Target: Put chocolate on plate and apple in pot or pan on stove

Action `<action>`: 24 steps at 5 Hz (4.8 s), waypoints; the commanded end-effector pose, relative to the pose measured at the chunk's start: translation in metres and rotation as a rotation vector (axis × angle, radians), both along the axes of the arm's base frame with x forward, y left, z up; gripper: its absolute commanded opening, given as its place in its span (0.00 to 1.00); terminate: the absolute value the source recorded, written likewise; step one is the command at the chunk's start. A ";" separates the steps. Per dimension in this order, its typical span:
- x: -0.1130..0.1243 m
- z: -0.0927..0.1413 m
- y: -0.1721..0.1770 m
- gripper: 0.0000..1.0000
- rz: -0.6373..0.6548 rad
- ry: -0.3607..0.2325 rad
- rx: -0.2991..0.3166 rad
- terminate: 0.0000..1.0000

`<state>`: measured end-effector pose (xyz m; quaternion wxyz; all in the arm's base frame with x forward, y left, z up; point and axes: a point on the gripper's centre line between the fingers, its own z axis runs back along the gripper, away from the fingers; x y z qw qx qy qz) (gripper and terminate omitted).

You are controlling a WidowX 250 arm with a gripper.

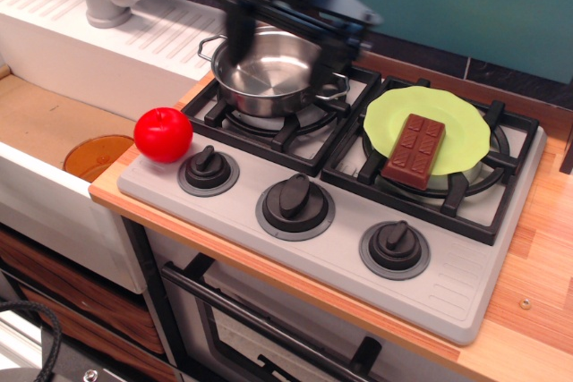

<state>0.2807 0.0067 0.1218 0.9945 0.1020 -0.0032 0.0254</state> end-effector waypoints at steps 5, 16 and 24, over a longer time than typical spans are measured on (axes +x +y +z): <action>-0.009 -0.006 0.095 1.00 -0.045 -0.139 -0.003 0.00; -0.007 -0.043 0.104 1.00 -0.015 -0.306 0.094 0.00; -0.013 -0.084 0.105 0.00 0.022 -0.281 0.048 0.00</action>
